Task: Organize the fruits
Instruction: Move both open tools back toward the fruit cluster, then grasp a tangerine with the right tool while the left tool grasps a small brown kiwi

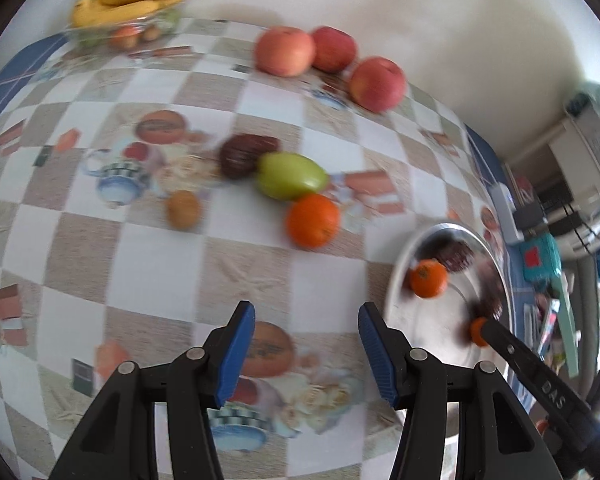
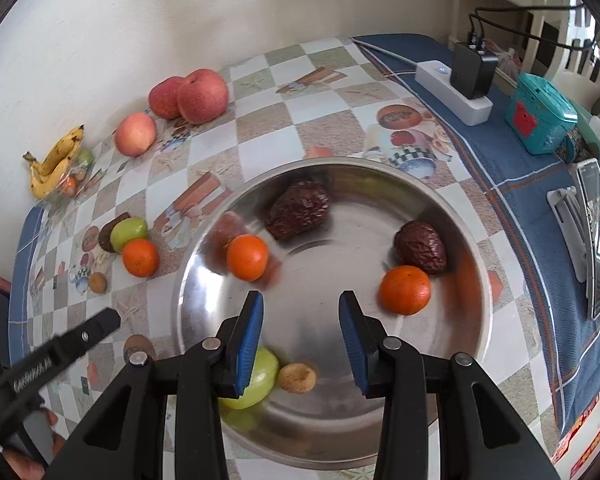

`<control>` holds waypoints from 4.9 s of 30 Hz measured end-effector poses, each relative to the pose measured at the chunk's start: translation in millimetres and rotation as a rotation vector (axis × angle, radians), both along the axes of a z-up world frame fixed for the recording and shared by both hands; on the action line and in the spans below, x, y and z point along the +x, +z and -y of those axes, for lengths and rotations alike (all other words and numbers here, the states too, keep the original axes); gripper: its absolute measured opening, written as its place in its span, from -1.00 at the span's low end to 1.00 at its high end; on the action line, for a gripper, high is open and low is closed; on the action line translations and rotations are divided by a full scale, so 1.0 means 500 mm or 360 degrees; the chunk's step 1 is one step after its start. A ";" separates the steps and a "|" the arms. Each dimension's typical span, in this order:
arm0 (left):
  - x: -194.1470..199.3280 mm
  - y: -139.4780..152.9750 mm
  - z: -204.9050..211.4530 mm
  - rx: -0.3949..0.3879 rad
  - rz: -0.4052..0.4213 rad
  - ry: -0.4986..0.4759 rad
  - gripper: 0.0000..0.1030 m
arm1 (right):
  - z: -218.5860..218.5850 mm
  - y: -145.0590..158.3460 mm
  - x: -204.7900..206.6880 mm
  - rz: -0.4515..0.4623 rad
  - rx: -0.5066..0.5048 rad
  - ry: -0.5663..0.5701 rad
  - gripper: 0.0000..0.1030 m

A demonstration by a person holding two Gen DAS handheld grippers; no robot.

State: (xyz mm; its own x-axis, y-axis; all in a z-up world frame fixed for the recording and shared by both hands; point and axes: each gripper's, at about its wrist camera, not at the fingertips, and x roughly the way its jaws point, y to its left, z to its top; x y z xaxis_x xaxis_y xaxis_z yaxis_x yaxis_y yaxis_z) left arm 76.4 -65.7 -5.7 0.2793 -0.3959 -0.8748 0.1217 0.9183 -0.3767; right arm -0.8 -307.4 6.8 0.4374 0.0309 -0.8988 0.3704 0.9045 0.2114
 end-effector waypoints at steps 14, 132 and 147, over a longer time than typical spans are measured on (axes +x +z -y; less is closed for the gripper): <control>0.019 0.007 -0.097 -0.0028 -0.0005 0.0233 0.12 | -0.066 0.025 0.010 0.0047 0.0026 0.0150 -0.21; 0.122 -0.068 -0.132 -0.0112 0.0077 0.0267 -0.01 | -0.266 -0.064 0.197 0.0166 -0.0008 0.0483 0.12; 0.132 -0.088 -0.136 -0.0150 0.0013 0.0255 -0.46 | -0.270 -0.089 0.223 0.0134 0.0009 0.0463 -0.20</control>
State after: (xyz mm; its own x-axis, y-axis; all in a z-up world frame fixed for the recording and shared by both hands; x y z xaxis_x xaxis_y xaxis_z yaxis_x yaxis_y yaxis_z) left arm 142.5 2.4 -49.9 0.3524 -0.4256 -0.8335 -0.0200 0.8870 -0.4614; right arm 110.9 -172.2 -37.6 0.4826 0.1705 -0.8591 0.0769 0.9688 0.2355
